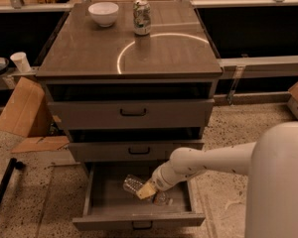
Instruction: Place water bottle into bottom drawer
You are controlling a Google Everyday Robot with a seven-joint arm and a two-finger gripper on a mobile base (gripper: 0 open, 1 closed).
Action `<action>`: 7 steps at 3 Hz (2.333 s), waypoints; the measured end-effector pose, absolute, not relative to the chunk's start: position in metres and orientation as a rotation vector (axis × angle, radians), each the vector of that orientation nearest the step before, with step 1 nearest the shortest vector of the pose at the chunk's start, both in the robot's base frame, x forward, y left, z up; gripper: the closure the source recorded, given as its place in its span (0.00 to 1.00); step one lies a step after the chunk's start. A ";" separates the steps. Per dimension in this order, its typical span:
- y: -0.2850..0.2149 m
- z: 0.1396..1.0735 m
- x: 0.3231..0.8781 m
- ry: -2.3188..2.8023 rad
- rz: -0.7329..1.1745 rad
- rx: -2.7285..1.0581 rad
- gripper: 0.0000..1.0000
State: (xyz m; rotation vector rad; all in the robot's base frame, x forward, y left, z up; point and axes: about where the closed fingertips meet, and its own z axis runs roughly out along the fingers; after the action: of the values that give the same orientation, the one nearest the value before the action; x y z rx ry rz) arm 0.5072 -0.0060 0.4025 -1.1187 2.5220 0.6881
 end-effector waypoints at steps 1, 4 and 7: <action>-0.027 0.351 0.516 2.551 0.616 -1.115 1.00; -0.080 0.228 0.551 2.525 0.846 -0.957 0.74; -0.087 0.198 0.568 2.541 0.916 -0.918 0.00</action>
Offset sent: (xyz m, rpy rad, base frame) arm 0.0397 -0.0765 -0.1543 0.1157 -0.0058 -0.0693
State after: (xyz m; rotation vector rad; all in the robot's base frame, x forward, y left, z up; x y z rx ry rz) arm 0.5677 -0.0871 0.1981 -0.9178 2.5411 0.9163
